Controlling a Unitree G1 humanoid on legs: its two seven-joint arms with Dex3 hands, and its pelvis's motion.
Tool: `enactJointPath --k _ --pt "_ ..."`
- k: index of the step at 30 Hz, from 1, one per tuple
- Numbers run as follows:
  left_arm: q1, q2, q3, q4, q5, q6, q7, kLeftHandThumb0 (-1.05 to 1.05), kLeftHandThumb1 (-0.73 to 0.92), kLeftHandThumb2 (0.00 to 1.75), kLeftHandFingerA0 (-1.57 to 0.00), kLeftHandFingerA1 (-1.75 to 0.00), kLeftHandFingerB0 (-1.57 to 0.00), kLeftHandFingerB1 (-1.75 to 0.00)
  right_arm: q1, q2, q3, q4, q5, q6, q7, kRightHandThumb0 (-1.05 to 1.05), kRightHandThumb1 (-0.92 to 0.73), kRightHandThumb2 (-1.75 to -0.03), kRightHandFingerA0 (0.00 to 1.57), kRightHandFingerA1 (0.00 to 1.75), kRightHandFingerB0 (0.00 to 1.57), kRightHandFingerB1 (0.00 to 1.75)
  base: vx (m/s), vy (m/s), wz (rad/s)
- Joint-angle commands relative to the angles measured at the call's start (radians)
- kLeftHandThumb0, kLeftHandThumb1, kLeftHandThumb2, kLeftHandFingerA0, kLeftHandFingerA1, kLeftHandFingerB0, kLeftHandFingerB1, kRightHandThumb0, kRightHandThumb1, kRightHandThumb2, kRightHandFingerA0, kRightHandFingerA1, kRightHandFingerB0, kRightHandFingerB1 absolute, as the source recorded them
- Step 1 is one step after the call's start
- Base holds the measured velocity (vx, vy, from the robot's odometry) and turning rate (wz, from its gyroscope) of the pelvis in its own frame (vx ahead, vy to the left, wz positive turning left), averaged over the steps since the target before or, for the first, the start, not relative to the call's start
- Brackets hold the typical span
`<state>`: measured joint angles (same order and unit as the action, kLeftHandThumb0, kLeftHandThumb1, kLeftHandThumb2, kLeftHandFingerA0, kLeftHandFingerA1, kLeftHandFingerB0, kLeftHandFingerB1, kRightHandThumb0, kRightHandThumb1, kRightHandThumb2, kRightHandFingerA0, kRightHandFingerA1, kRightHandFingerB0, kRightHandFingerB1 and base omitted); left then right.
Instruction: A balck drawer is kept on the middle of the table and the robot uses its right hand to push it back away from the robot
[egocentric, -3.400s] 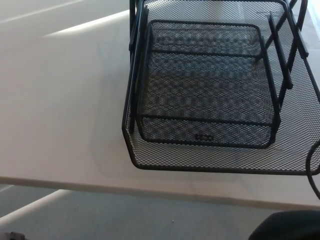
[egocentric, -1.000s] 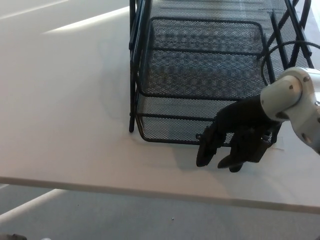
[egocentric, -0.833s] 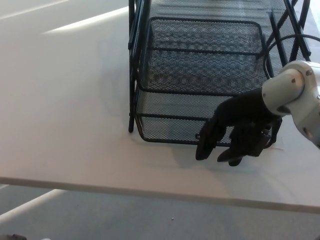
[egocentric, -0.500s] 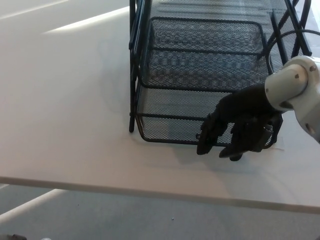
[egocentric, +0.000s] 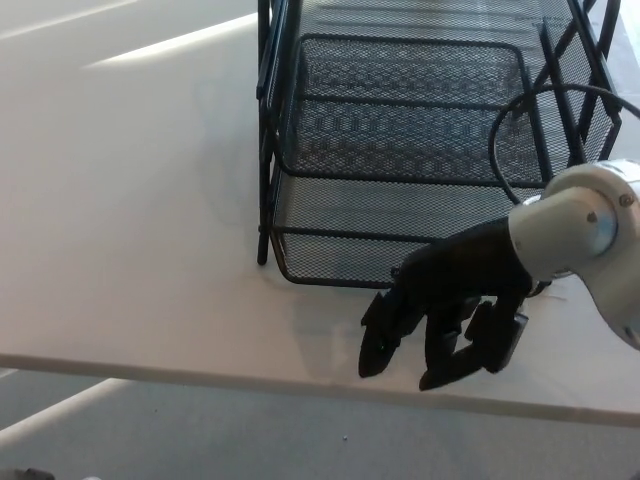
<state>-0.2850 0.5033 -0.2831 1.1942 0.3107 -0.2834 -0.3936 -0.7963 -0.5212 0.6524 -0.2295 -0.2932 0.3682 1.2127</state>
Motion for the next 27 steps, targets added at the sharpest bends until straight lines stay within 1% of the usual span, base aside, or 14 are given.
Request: enactJointPath --k 1,4,8,9,10,11,12,17,18,19,21,22,23,27 --pt "0.008 0.015 0.008 0.006 0.004 -0.013 -0.009 -0.55 0.73 0.62 -0.51 -0.40 -0.34 -0.33 0.109 -0.111 -0.082 -0.396 0.174 0.157 0.141 -0.48 -0.80 -0.64 0.55 0.42 0.40 0.35 0.00 0.000 0.00" --pt "0.007 0.016 0.008 0.006 0.003 -0.013 -0.014 -0.54 0.73 0.62 -0.50 -0.40 -0.34 -0.33 0.137 -0.129 -0.116 -0.438 0.205 0.172 0.143 -0.50 -0.77 -0.64 0.53 0.42 0.38 0.35 0.00 0.000 0.00" --pt "0.004 0.015 -0.002 0.005 0.016 -0.010 0.000 -0.55 0.73 0.62 -0.52 -0.39 -0.35 -0.33 0.177 -0.163 -0.171 -0.499 0.248 0.193 0.150 -0.48 -0.81 -0.64 0.54 0.42 0.39 0.35 0.00 0.000 0.00" --pt "0.001 0.016 -0.003 0.005 0.016 -0.006 -0.005 -0.55 0.74 0.62 -0.52 -0.39 -0.34 -0.33 0.210 -0.178 -0.195 -0.507 0.258 0.191 0.142 -0.47 -0.81 -0.64 0.55 0.42 0.39 0.35 0.00 0.000 0.00" --pt "0.000 0.017 -0.003 0.005 0.016 -0.006 -0.006 -0.56 0.73 0.62 -0.51 -0.39 -0.33 -0.33 0.262 -0.189 -0.211 -0.490 0.261 0.164 0.125 -0.52 -0.76 -0.67 0.54 0.44 0.37 0.36 0.00 0.000 0.00" --pt "0.001 0.018 -0.002 0.004 0.015 -0.010 -0.005 -0.56 0.73 0.62 -0.51 -0.39 -0.33 -0.33 0.310 -0.197 -0.219 -0.466 0.260 0.130 0.108 -0.52 -0.76 -0.67 0.54 0.44 0.37 0.36 0.00 0.000 0.00" --pt "0.001 0.018 -0.001 0.005 0.014 -0.011 -0.008 -0.55 0.73 0.62 -0.50 -0.39 -0.33 -0.33 0.340 -0.204 -0.216 -0.447 0.254 0.109 0.099 -0.50 -0.83 -0.65 0.54 0.43 0.38 0.35 0.00 0.000 0.00" --pt "0.004 0.015 -0.004 0.007 0.016 -0.011 -0.006 -0.54 0.74 0.62 -0.50 -0.39 -0.34 -0.33 0.516 -0.221 -0.179 -0.293 0.196 0.013 0.019 -0.52 -0.83 -0.65 0.54 0.43 0.37 0.34 0.00 0.000 0.00" --pt "0.007 0.015 0.001 0.009 0.010 -0.013 -0.006 -0.56 0.70 0.62 -0.49 -0.40 -0.30 -0.33 0.540 -0.214 -0.166 -0.242 0.188 -0.008 0.009 -0.52 -0.83 -0.65 0.51 0.43 0.35 0.34 0.00 0.000 0.00" --pt "0.009 0.016 0.002 0.009 0.009 -0.015 -0.004 -0.55 0.73 0.62 -0.51 -0.40 -0.34 -0.34 0.569 -0.210 -0.150 -0.184 0.171 -0.027 -0.007 -0.55 -0.83 -0.65 0.49 0.41 0.34 0.34 0.00 0.000 0.00" --pt "0.011 0.016 0.000 0.008 0.012 -0.016 -0.001 -0.55 0.73 0.62 -0.51 -0.40 -0.34 -0.34 0.599 -0.208 -0.134 -0.127 0.151 -0.044 -0.024 -0.55 -0.83 -0.65 0.49 0.41 0.34 0.34 0.00 0.000 0.00" --pt "0.011 0.017 0.001 0.008 0.011 -0.021 -0.003 -0.55 0.74 0.62 -0.52 -0.40 -0.36 -0.34 0.620 -0.201 -0.130 -0.084 0.148 -0.027 -0.034 -0.55 -0.77 -0.64 0.49 0.41 0.34 0.34 0.00 0.000 0.00" --pt "0.012 0.018 0.002 0.008 0.009 -0.024 -0.005 -0.55 0.73 0.62 -0.53 -0.41 -0.37 -0.35 0.636 -0.197 -0.131 -0.053 0.147 -0.028 -0.042 -0.53 -0.78 -0.64 0.48 0.41 0.33 0.34 0.00 0.000 0.00" --pt "0.011 0.015 0.006 0.008 0.005 -0.014 -0.005 -0.54 0.73 0.62 -0.52 -0.41 -0.35 -0.34 0.690 -0.183 -0.163 0.053 0.157 -0.087 -0.087 -0.53 -0.77 -0.64 0.47 0.41 0.34 0.34 0.00 0.000 0.00"
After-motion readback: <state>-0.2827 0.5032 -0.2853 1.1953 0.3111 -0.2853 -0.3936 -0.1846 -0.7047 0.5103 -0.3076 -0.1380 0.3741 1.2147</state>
